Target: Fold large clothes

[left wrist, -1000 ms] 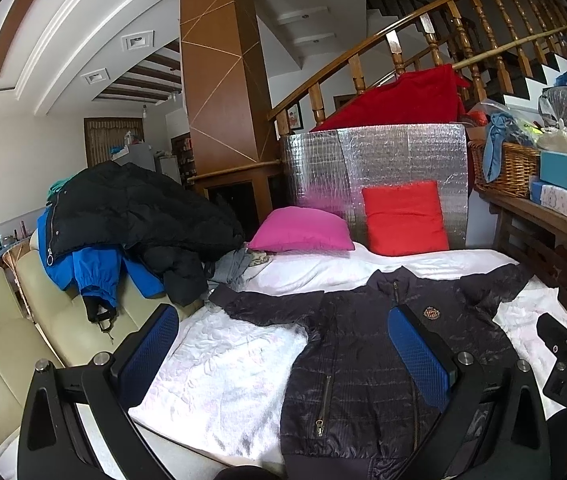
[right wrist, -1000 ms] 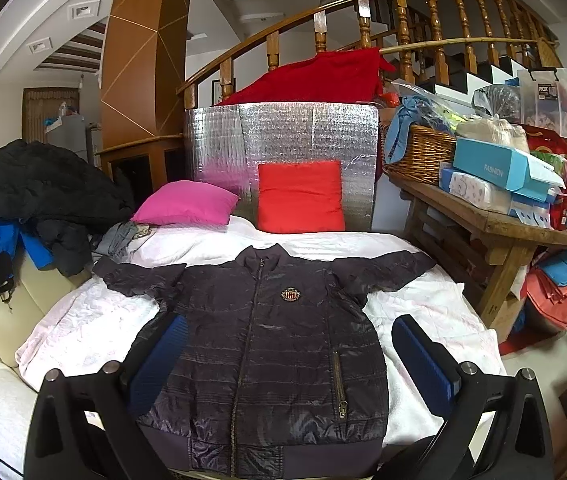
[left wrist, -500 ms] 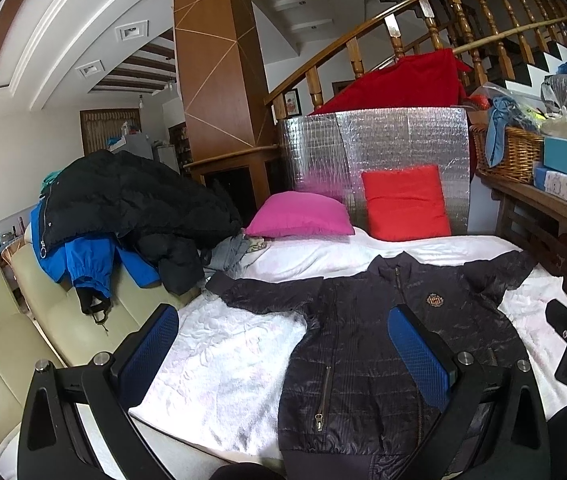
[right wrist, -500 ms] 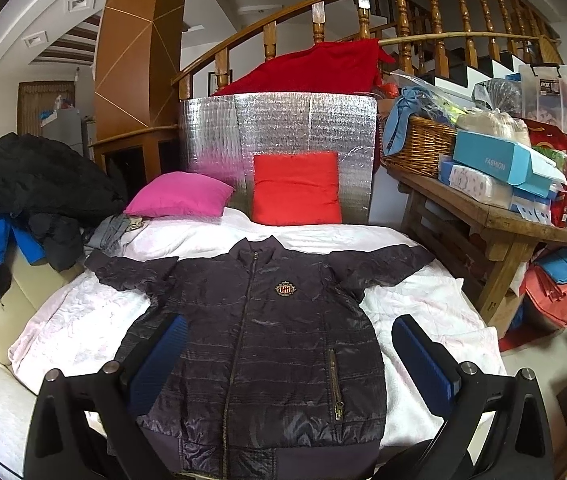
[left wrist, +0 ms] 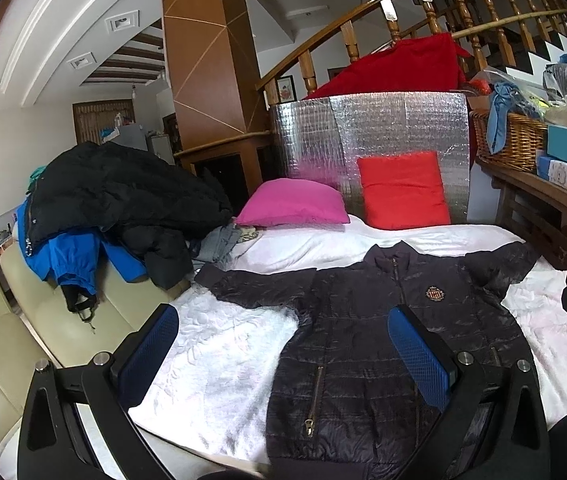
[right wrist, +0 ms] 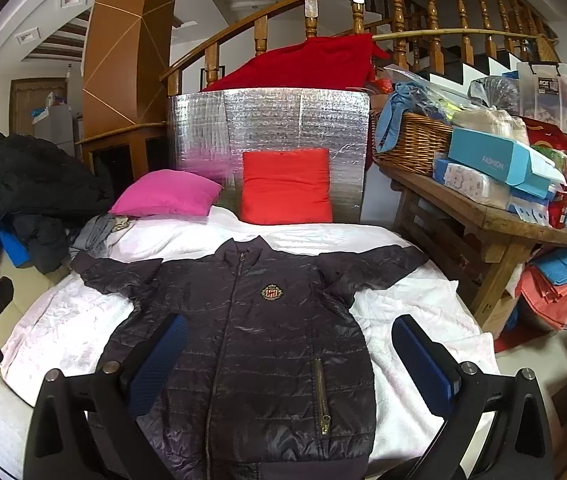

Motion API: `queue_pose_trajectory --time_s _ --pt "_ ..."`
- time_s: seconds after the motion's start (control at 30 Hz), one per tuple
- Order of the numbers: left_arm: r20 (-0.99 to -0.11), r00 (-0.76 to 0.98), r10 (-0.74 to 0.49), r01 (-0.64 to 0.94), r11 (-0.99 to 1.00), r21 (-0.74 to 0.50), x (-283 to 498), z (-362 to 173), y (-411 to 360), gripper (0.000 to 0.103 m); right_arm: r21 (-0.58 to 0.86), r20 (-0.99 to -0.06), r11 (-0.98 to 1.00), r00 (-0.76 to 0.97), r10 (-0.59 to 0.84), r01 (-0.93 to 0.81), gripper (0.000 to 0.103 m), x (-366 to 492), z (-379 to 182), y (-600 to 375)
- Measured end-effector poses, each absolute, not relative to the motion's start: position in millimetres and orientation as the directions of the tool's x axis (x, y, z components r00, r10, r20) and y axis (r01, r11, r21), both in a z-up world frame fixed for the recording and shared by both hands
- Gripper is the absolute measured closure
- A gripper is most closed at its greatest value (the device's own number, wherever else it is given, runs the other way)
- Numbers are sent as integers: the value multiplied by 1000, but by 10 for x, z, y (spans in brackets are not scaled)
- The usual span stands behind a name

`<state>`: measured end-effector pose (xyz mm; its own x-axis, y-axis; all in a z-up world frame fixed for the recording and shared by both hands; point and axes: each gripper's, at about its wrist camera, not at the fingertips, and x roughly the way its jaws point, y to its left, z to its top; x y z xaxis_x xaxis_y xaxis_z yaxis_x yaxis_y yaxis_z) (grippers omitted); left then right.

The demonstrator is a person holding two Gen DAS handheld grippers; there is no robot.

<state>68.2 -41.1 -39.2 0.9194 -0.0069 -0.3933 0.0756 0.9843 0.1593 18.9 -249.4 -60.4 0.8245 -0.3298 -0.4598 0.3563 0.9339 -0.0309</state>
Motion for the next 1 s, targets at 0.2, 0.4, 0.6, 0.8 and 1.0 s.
queue_pose_trajectory --time_s 0.2,0.4,0.6,0.8,1.0 --pt "-439 898 -23 102 982 157 1091 -564 -596 0 -37 -477 923 805 -353 383 0 400 -666 -2681" --pt "-589 807 -45 140 983 116 1939 -1164 -832 0 -38 -516 916 777 -359 398 0 826 -852 -2991" --pt "-722 692 28 92 988 126 2893 -2112 -1096 0 169 -625 913 757 -193 372 0 1558 -1303 -4176" --pt "-768 640 18 78 993 89 3471 -2542 -1331 0 476 -657 755 753 -36 451 0 2354 -2059 -5925" --pt "-808 586 58 119 980 157 3783 -2866 -1386 0 610 -653 562 756 -43 559 15 2932 -2624 -6977"
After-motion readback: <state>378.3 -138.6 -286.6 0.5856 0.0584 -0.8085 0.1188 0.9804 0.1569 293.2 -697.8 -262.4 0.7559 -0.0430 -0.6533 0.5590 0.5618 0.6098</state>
